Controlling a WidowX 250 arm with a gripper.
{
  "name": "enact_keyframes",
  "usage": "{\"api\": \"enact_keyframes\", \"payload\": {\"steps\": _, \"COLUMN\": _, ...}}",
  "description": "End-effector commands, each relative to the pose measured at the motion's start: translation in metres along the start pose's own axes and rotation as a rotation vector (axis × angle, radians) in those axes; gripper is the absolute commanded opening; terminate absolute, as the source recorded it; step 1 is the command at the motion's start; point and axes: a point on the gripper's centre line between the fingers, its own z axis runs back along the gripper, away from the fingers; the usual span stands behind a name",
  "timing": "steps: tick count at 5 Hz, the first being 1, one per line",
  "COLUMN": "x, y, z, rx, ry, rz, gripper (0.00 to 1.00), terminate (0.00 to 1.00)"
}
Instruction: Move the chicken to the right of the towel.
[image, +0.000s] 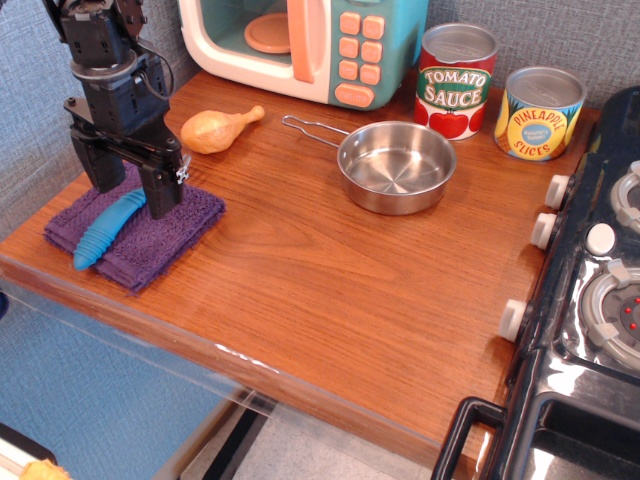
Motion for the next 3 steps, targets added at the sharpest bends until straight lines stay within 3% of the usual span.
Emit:
{"api": "enact_keyframes", "payload": {"steps": 1, "x": 0.0, "y": 0.0, "z": 0.0, "rx": 0.0, "ry": 0.0, "rz": 0.0, "gripper": 1.0, "terminate": 0.0}}
{"api": "enact_keyframes", "payload": {"steps": 3, "x": 0.054, "y": 0.011, "z": 0.019, "rx": -0.003, "ry": -0.05, "rz": 0.043, "gripper": 1.0, "terminate": 0.0}}
